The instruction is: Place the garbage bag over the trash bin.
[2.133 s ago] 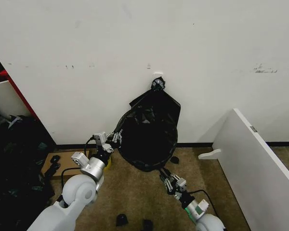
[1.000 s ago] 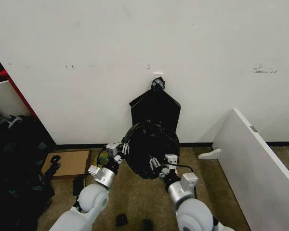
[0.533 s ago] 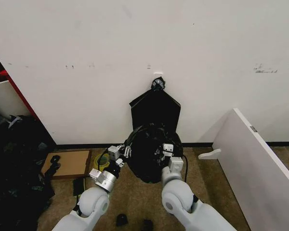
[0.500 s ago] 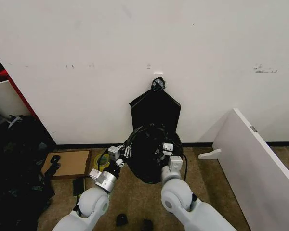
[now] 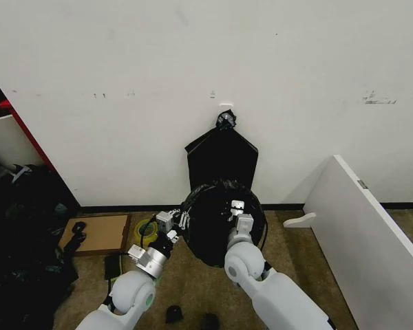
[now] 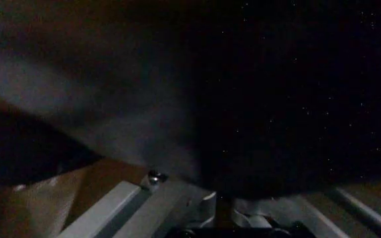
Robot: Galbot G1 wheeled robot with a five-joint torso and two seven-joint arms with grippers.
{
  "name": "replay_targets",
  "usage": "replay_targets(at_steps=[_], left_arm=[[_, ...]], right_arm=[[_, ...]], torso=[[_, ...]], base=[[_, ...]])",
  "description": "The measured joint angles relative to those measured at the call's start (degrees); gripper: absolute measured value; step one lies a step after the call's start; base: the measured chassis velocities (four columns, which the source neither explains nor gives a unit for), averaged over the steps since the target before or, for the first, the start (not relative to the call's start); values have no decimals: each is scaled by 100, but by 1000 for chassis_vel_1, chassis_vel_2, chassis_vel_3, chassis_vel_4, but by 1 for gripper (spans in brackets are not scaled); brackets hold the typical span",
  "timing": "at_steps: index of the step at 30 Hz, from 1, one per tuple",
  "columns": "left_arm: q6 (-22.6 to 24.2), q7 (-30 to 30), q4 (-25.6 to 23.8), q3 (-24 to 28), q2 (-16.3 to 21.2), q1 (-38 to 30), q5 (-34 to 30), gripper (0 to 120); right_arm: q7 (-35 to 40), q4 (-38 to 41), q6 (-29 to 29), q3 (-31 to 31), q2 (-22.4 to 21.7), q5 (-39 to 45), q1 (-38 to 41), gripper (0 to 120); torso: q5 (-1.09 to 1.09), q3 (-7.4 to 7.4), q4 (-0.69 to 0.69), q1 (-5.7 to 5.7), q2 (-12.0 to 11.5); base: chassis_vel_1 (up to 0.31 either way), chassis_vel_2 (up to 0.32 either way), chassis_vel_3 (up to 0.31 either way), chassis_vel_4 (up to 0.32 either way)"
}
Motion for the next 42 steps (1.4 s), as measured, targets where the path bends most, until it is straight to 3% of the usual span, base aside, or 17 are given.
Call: replay_targets(at_steps=[18, 29, 42], left_arm=[[-82, 118, -30, -93, 39, 33, 101, 4], [-71, 63, 110, -48, -7, -6, 106, 4], [-32, 48, 150, -61, -9, 29, 113, 4]], right_arm=[[190, -249, -382, 215, -165, -632, -1, 0], [-913, 218, 699, -52, -307, -1024, -397, 0], [-1097, -60, 1184, -122, -171, -1613, -341, 0]], torso=[[1, 0, -1, 0, 0], [-1, 0, -1, 0, 0], [0, 0, 1, 0, 0]], base=[[0, 0, 0, 0], [0, 0, 0, 0], [0, 0, 0, 0]])
